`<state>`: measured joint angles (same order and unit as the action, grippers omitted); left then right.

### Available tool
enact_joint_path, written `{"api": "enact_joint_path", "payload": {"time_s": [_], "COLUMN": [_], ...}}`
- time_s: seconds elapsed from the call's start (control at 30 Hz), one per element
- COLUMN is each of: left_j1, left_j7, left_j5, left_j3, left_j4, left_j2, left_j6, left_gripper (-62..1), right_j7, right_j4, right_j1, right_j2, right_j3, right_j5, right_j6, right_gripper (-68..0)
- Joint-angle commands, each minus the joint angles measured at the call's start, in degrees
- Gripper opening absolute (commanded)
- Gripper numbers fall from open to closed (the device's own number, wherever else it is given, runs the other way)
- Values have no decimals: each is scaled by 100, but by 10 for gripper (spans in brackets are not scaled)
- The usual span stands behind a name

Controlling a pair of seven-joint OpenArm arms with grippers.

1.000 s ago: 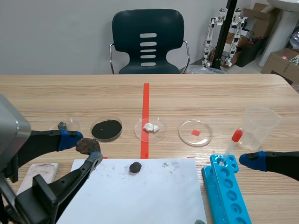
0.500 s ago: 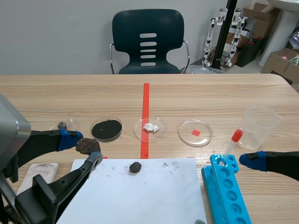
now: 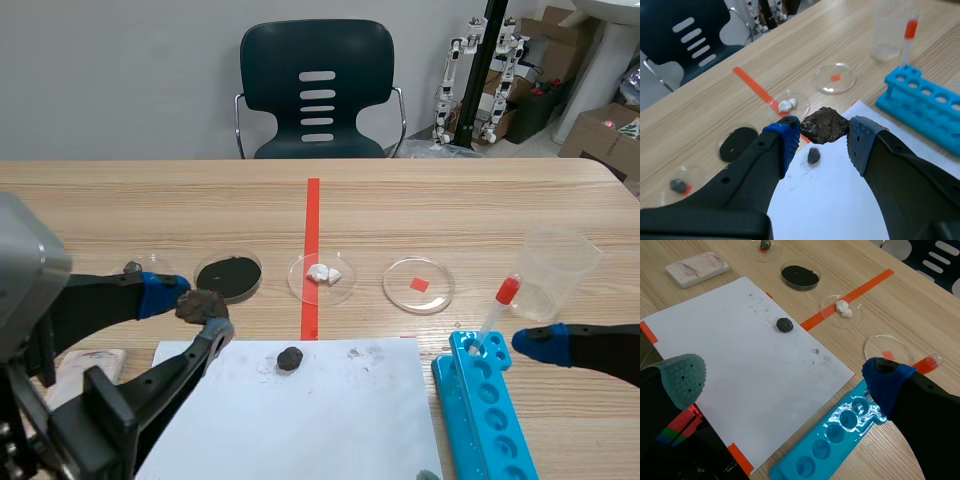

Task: Put the right mineral back

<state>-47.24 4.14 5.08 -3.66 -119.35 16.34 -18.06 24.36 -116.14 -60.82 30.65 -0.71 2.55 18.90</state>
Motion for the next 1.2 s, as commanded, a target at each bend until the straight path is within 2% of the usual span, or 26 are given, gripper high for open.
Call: {"api": "enact_joint_path", "payload": {"time_s": [0.0, 0.07, 0.3, 0.53, 0.67, 0.8, 1.0, 1.17], "left_j1": [365, 743, 2256, 3842, 4599, 5125, 5593, 5882], "left_j7": [76, 74, 120, 120, 72, -118, -116, -109], "left_j5": [-170, -254, -249, -249, -251, -251, -225, -195], "left_j3": [-160, -317, -1097, -2267, -2778, -3040, -3147, -3147], "left_j4": [286, 706, 2516, 3886, 4730, 5438, 6367, 6983], "left_j2": [-24, -22, -11, -81, -417, -911, -1552, -1845], "left_j6": [33, 33, 28, 31, 33, 33, 33, 33], "left_gripper": [-509, -508, -506, -506, -506, -506, -506, -507], "right_j7": [101, 101, 101, 101, 101, 101, 103, 103], "right_j4": [-48, -48, -48, -48, -48, -48, -48, -48], "right_j1": [17, 17, 17, 17, 17, 17, 17, 17], "right_j2": [28, 28, 28, 28, 28, 28, 28, 28], "right_j3": [39, 39, 39, 39, 39, 39, 39, 39], "right_j5": [61, 61, 61, 61, 61, 61, 61, 61], "right_j6": [-2, -2, -2, -2, -2, -2, -2, -2], "right_gripper": [4, 4, 4, 4, 4, 4, 4, 4]}}
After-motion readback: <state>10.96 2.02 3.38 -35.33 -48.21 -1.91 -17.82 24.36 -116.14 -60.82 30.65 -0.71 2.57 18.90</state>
